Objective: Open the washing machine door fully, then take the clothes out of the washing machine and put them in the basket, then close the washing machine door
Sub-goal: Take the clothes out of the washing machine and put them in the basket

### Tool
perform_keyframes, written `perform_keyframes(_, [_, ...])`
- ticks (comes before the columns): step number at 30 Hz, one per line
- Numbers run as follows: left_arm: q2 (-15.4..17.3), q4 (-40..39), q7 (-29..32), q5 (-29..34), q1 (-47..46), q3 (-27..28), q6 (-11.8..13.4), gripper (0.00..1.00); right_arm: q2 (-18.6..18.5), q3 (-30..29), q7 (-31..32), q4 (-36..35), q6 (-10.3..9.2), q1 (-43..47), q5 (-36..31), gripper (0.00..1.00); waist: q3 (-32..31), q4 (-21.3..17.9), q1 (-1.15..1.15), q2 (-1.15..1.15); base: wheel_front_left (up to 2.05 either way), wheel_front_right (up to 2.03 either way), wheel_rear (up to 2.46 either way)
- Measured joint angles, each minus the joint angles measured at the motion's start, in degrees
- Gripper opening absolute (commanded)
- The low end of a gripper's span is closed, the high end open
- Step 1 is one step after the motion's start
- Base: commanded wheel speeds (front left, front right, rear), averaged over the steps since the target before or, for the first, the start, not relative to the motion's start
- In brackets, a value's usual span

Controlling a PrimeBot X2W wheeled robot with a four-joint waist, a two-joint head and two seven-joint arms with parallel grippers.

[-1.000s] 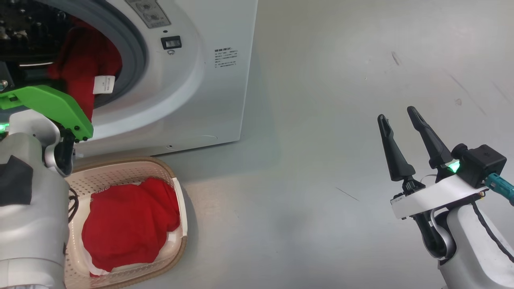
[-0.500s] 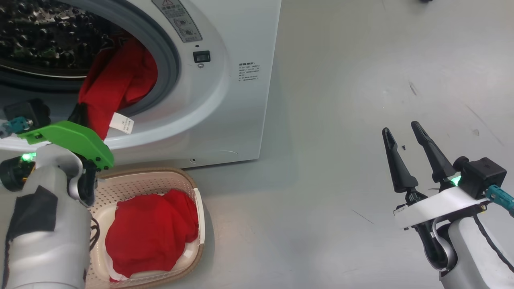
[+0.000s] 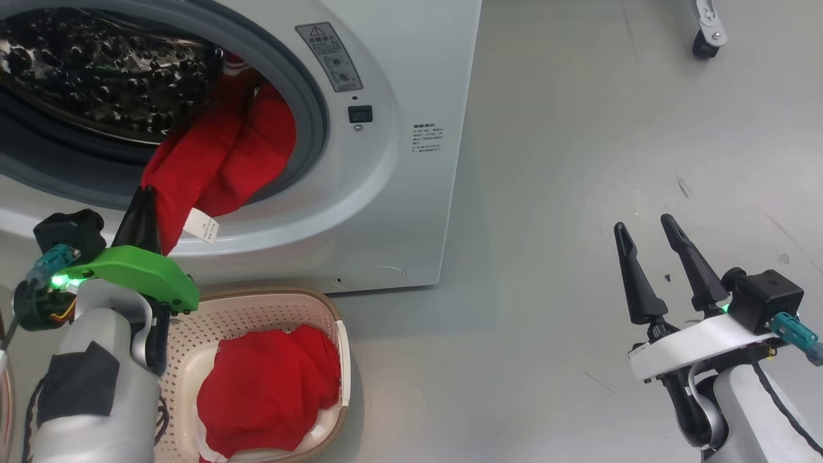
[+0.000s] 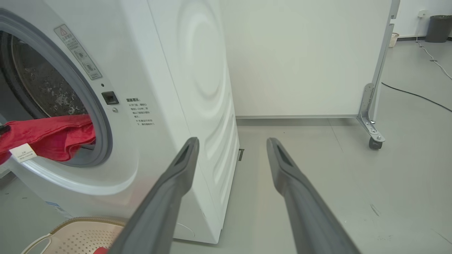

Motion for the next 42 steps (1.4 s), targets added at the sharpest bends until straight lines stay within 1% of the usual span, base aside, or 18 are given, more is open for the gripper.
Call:
perform_keyframes(3, [0.25, -1.81, -2.0, 0.47, 1.07, 0.0, -0.23, 0.0, 0.07, 0.09, 0.0, 0.12, 0.0, 0.38, -0.01, 1.0, -0.94, 0.4, 0.0, 0.0, 0.0, 0.0, 0.0])
perform_keyframes(6, [0.38, -4.1, -2.43, 0.78, 1.92, -0.26, -0.24, 0.0, 0.14, 0.23, 0.0, 0.13, 0.0, 0.7, -0.05, 1.0, -1.67, 0.68, 0.0, 0.0, 0.0, 0.0, 0.0])
perform_keyframes(8, [0.91, -7.0, -2.59, 2.27, 2.47, -0.97, -0.26, 0.0, 0.34, 0.24, 0.0, 0.13, 0.0, 1.1, -0.05, 1.0, -2.01, 0.8, 0.0, 0.0, 0.0, 0.0, 0.0])
perform_keyframes(14, [0.97, -13.02, -2.92, 2.68, 3.99, -0.86, -0.3, 0.0, 0.56, 0.24, 0.0, 0.12, 0.0, 1.36, -0.07, 1.0, -2.43, 0.84, 0.0, 0.0, 0.0, 0.0, 0.0])
perform_keyframes(22, [0.14, -28.6, -2.91, 4.61, 5.84, 1.76, -0.42, 0.0, 0.88, 0.05, 0.0, 0.08, 0.0, 1.41, -0.13, 1.0, -2.73, 0.87, 0.0, 0.0, 0.0, 0.0, 0.0])
perform_keyframes(28, [-0.47, -37.1, -2.92, 6.1, 8.64, 2.69, -0.42, 0.0, 0.89, -0.07, 0.0, 0.01, 0.0, 1.75, -0.24, 1.0, -2.75, 0.98, 0.0, 0.0, 0.0, 0.0, 0.0])
perform_keyframes(32, [-0.73, -39.19, -2.92, 6.45, 10.63, 3.16, -0.42, 0.0, 0.89, -0.05, 0.0, 0.01, 0.0, 2.05, -0.41, 1.0, -2.77, 1.11, 0.0, 0.0, 0.0, 0.0, 0.0])
perform_keyframes(35, [-0.88, -38.78, -2.92, 6.56, 12.44, 2.67, -0.42, 0.0, 0.89, -0.05, 0.0, 0.01, 0.0, 2.06, -0.51, 1.0, -2.79, 1.17, 0.0, 0.0, 0.0, 0.0, 0.0])
perform_keyframes(42, [-1.33, -32.7, -2.91, 6.55, 19.31, 0.02, -0.42, 0.0, 0.92, 0.11, 0.0, 0.0, 0.0, 2.2, -0.55, 1.0, -2.73, 1.21, 0.0, 0.0, 0.0, 0.0, 0.0])
